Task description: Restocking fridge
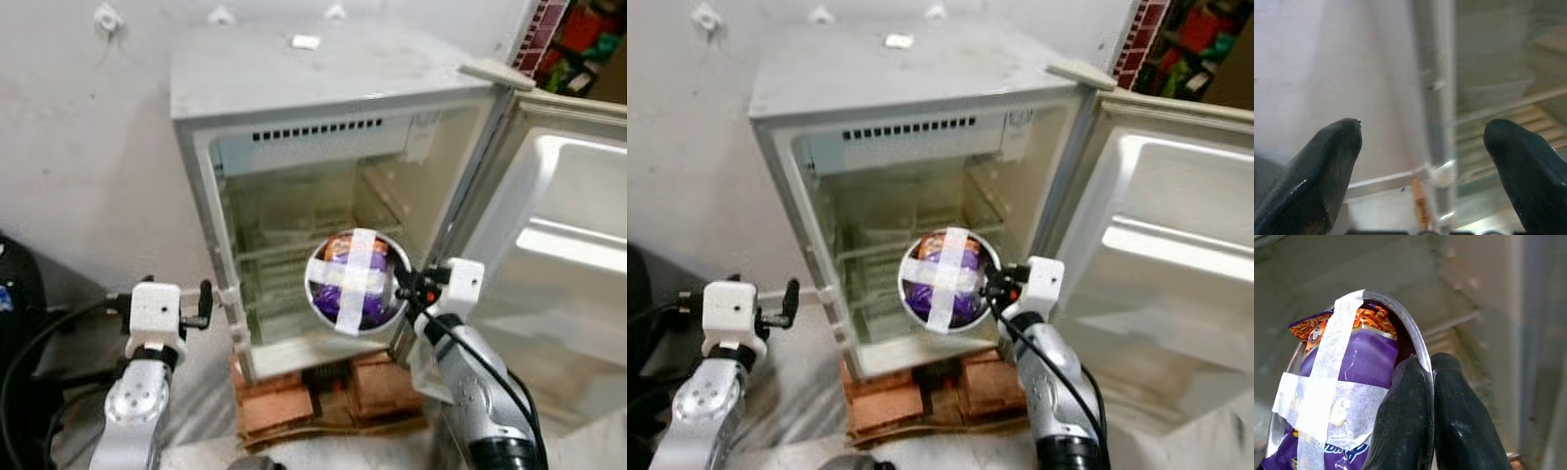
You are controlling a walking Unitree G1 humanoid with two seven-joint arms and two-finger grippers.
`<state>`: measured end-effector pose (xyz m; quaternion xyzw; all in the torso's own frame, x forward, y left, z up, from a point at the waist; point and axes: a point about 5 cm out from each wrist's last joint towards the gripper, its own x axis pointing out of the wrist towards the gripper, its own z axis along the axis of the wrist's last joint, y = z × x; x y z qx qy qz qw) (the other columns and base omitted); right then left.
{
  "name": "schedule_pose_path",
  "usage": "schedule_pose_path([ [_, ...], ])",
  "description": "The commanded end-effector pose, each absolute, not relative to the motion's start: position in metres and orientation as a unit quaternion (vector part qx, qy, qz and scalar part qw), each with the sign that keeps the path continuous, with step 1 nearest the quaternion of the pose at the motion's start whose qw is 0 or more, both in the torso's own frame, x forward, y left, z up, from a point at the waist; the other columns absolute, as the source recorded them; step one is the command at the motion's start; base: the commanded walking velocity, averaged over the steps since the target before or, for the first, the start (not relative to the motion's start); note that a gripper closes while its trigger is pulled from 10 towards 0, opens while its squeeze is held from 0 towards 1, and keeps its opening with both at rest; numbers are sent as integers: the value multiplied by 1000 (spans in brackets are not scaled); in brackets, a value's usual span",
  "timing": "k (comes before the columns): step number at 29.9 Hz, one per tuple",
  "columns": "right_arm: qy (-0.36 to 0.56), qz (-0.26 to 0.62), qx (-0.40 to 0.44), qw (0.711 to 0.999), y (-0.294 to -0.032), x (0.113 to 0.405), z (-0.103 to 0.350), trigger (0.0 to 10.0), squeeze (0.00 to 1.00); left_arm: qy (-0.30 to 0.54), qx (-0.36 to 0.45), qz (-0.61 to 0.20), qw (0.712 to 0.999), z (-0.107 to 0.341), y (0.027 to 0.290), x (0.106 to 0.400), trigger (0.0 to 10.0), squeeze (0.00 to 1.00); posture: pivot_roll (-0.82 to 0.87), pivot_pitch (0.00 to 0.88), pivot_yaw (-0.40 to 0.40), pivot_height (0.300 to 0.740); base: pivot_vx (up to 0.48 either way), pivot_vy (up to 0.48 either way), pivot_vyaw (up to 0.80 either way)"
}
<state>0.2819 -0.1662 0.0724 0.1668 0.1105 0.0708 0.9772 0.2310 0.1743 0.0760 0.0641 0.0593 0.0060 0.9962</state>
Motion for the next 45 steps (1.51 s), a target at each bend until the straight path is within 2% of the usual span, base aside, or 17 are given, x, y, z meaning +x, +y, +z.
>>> schedule_pose_path([
  [1, 92, 73, 168, 979, -164, 286, 80, 10000, 0, 53, 74, 8, 996, 80, 178, 234, 10000, 0, 95, 0, 9, 740, 424, 0, 0],
  [10, 90, 76, 169, 979, -163, 286, 79, 10000, 0, 59, 68, 10, 996, 79, 177, 233, 10000, 0, 97, 0, 9, 740, 385, 0, 0],
  [19, 86, 89, 167, 978, -159, 288, 80, 10000, 0, 63, 72, 30, 995, 77, 179, 233, 10000, 0, 103, 0, 5, 740, 0, 0, 0],
  [35, 83, 96, 167, 978, -157, 295, 82, 10000, 0, 91, 83, 28, 992, 66, 183, 209, 10000, 0, 124, 0, -6, 740, 0, 0, 682],
  [45, 70, 62, 158, 983, -164, 300, 85, 10000, 0, 78, 81, 0, 994, 73, 177, 214, 10000, 0, 132, 0, -9, 740, 0, 0, 0],
])
